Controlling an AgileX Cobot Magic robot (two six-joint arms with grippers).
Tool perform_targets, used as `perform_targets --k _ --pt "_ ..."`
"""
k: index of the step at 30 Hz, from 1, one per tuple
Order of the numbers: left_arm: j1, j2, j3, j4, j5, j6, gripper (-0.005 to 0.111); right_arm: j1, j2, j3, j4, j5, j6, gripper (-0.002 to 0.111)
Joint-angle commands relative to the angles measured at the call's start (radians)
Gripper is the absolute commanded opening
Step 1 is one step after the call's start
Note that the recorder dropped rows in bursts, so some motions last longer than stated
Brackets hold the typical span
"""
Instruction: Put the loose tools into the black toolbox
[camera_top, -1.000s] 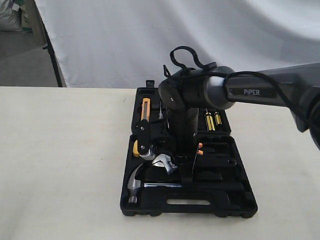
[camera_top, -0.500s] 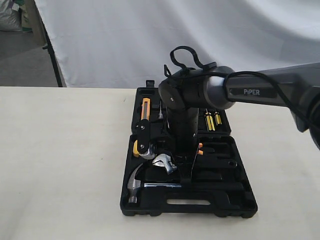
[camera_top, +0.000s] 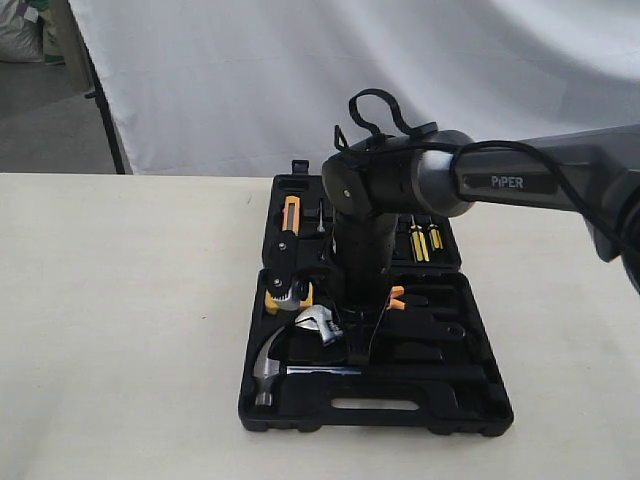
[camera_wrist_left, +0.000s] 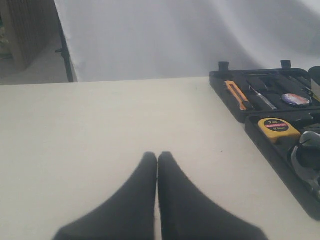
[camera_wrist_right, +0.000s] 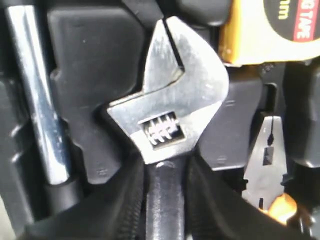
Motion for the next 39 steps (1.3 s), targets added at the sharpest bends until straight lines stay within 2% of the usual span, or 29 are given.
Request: perform_targets --k 1,13,28,30,34,36,39 --pt "-0.001 -0.003 0.002 0.002 -0.002 -0.008 0.001 0.002 0.005 -0.002 0.059 -0.018 0.003 0.000" --pt "-0.001 -0.003 0.002 0.002 -0.002 -0.008 0.001 0.000 0.005 -0.002 0.019 0.051 0.010 0.000" --pt "-0.001 -0.003 0.002 0.002 -0.002 -0.008 0.001 0.000 0.005 -0.002 0.014 0.031 0.019 0.001" --pt "-0.001 -0.003 0.002 0.002 -0.002 -0.008 0.001 0.000 0.005 -0.002 0.006 0.024 0.042 0.009" --pt "-0.001 -0.003 0.002 0.002 -0.002 -0.008 0.001 0.000 0.005 -0.002 -0.016 0.028 0.067 0.043" --pt "-0.001 -0.003 0.002 0.002 -0.002 -0.008 0.001 0.000 0.005 -0.002 -0.016 0.039 0.067 0.056" --pt "-0.001 -0.003 0.002 0.002 -0.002 -0.008 0.001 0.000 0.002 -0.002 -0.016 0.051 0.069 0.064"
